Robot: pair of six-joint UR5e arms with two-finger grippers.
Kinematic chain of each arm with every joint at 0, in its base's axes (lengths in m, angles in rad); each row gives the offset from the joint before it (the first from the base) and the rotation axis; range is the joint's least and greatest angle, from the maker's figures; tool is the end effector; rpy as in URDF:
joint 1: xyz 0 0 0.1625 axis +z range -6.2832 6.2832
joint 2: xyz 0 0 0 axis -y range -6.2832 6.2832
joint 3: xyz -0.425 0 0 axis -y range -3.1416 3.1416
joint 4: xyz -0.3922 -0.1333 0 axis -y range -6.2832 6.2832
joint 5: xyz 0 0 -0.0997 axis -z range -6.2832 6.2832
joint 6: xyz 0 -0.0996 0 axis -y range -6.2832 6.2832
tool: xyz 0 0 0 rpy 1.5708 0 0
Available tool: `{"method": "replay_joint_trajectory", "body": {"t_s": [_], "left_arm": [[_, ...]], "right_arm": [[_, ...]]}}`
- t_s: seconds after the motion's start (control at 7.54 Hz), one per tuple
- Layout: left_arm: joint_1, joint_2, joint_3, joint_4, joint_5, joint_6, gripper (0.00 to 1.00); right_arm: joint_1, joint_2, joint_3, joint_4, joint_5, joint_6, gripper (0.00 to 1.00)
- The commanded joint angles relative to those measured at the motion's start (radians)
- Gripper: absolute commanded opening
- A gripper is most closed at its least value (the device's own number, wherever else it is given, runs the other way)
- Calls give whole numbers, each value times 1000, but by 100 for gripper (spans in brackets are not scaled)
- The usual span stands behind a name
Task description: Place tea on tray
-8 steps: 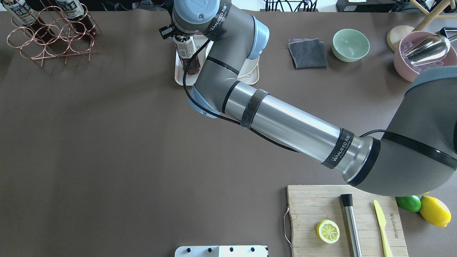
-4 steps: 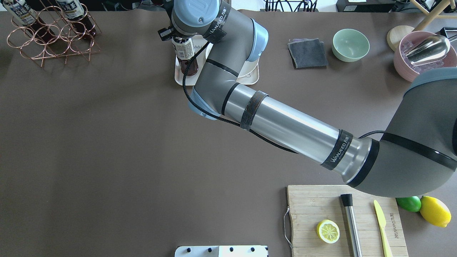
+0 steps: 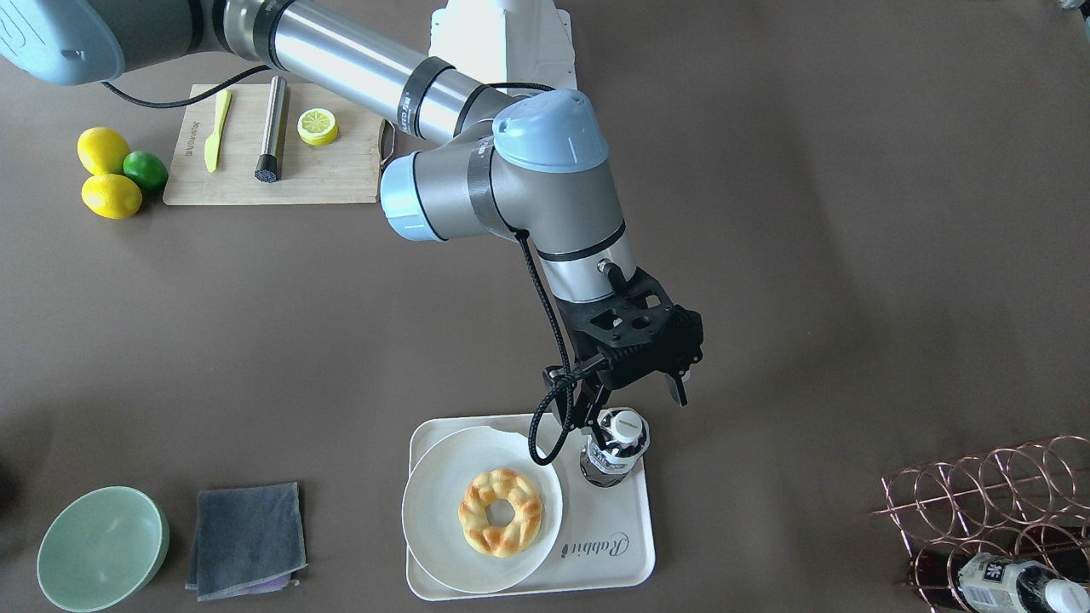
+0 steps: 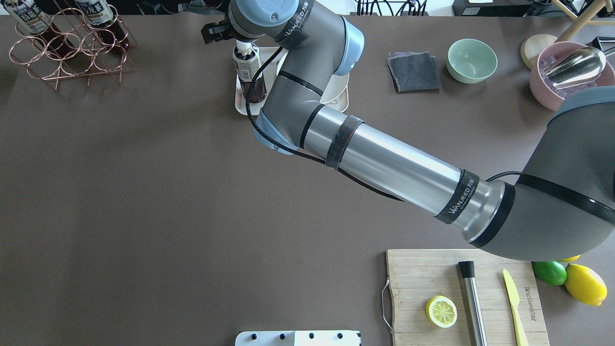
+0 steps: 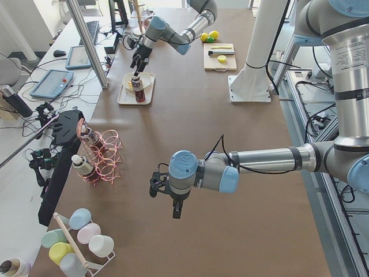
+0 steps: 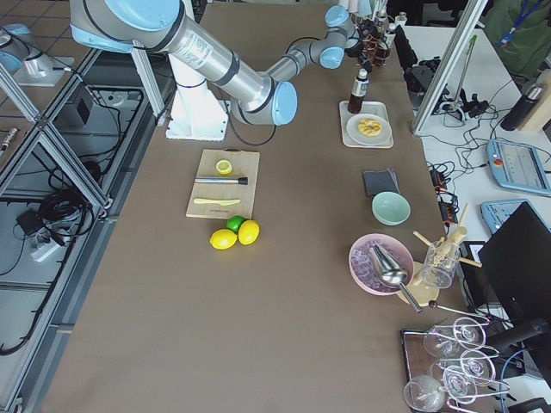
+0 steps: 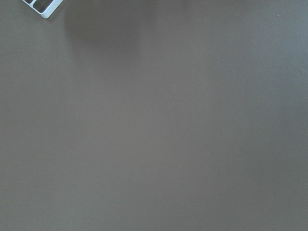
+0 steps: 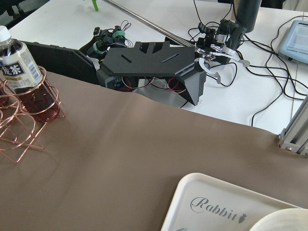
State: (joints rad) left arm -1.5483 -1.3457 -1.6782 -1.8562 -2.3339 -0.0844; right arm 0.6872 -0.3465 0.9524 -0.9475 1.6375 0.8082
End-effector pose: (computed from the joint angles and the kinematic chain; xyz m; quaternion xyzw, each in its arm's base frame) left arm -0.0553 -0.4063 0.6772 0.0578 0.3747 0.0026 0.9253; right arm -0.5761 -0.6366 0.0228 0.3617 -0.4495 -0.0500 0.8152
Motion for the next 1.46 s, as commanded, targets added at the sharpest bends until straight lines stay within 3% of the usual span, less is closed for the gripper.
{"method": "replay_joint_trajectory", "body": {"t_s": [0.0, 0.13, 0.27, 0.4, 0.8, 1.06, 1.33], "left_arm": [[-33, 20, -23, 5, -4, 0, 99], [-29, 67, -15, 11, -4, -6, 99], [-29, 80, -8, 12, -21, -8, 99], [-29, 88, 1, 18, -101, -12, 99], [-27, 51, 5, 17, -108, -8, 99], [-22, 7, 11, 31, -107, -9, 99], [-22, -96, 9, 162, -101, -3, 99]], "right_arm": [[101, -37, 57, -92, 182, 55, 100], [150, -66, 148, -266, 244, 42, 100], [196, -103, 217, -365, 307, 36, 100], [240, -149, 250, -388, 394, 19, 100], [340, -531, 532, -389, 462, 17, 100], [460, -675, 560, -393, 610, -70, 100], [604, -834, 563, -393, 725, -234, 100]]}}
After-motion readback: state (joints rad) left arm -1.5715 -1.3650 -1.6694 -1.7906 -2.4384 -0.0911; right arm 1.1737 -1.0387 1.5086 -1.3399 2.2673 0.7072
